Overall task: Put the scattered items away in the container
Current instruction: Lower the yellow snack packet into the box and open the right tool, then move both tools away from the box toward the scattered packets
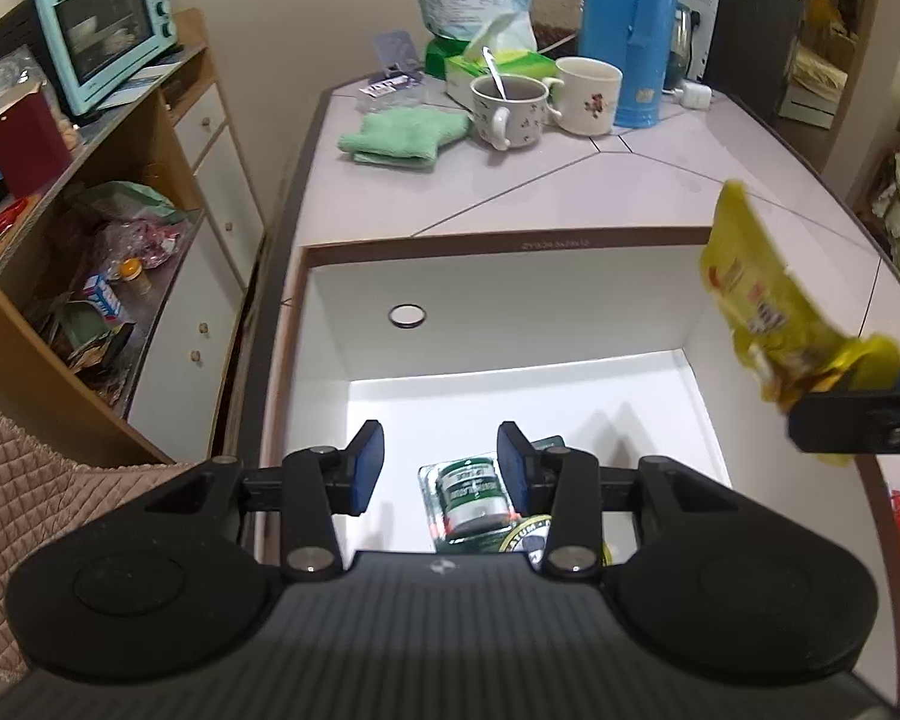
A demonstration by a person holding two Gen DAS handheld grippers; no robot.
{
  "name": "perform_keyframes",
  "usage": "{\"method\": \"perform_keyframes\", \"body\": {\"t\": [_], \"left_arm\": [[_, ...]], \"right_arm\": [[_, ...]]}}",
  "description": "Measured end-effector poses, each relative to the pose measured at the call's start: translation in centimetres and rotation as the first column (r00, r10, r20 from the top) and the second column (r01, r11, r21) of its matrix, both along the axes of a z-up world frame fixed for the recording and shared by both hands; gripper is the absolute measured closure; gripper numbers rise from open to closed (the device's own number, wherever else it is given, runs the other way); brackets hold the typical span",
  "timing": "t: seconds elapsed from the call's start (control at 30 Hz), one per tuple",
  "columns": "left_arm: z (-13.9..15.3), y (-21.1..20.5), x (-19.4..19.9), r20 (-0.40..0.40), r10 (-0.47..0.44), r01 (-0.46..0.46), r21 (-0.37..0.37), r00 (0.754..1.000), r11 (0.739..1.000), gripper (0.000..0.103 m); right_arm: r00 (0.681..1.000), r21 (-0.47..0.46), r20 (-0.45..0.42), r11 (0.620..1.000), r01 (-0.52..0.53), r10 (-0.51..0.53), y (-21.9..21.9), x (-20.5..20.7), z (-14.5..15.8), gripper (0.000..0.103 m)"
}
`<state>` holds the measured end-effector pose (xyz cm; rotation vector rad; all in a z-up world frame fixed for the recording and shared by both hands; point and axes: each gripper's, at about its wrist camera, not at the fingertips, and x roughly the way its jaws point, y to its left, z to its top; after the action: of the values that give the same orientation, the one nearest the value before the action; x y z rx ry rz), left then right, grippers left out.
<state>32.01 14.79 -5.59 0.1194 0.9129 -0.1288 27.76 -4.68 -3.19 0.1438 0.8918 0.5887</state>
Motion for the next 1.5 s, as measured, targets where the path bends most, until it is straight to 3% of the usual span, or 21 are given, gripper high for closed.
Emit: {"method": "perform_keyframes", "body": {"t": [0.4,0.73,0.8,0.83,0.93,1.17,1.3,1.5], "left_arm": [[3.5,1.9,-2.2,0.043,0.035,-0.034,-0.022,0.998,0.999,0.059],[3.6,1.8,-2.7,0.038,0.039,-0.038,-0.026,0.999,0.999,0.058],[3.6,1.8,-2.8,0.037,0.04,-0.039,-0.026,0.999,0.999,0.056],[3.6,1.8,-2.9,0.036,0.041,-0.04,-0.026,0.999,0.999,0.054],[3.7,1.9,-3.1,0.034,0.044,-0.043,-0.027,0.998,0.999,0.053],[4.2,1.9,-4.2,0.033,0.043,-0.041,-0.032,0.999,0.999,0.046],[4.3,1.7,-5.1,0.019,0.045,-0.044,-0.035,0.999,0.998,0.045],[4.5,1.3,-7.1,0.003,0.054,-0.054,-0.034,0.999,0.998,0.035]], "right_arm": [[1.0,-0.061,-0.012,0.998,0.002,-0.003,1.6,0.9,-2.2,0.078],[1.0,-0.059,0.01,0.998,0.023,-0.022,2.1,2.5,-2.8,0.077],[0.999,-0.047,0.021,0.998,0.033,-0.032,1.8,2.3,-2.2,0.046],[0.998,-0.037,0.04,0.998,0.053,-0.052,1.5,2.0,-1.8,0.016],[0.995,-0.015,0.077,0.998,0.056,-0.055,0.8,1.2,-0.4,0.014],[0.996,0.008,0.064,0.998,0.054,-0.055,-1.1,-0.7,2.3,0.014],[1.0,-0.05,0.016,0.999,0.016,-0.016,-1.2,-2.0,2.8,0.014],[1.0,-0.117,-0.017,0.993,-0.01,0.009,-1.2,-4.7,2.3,0.014]]}}
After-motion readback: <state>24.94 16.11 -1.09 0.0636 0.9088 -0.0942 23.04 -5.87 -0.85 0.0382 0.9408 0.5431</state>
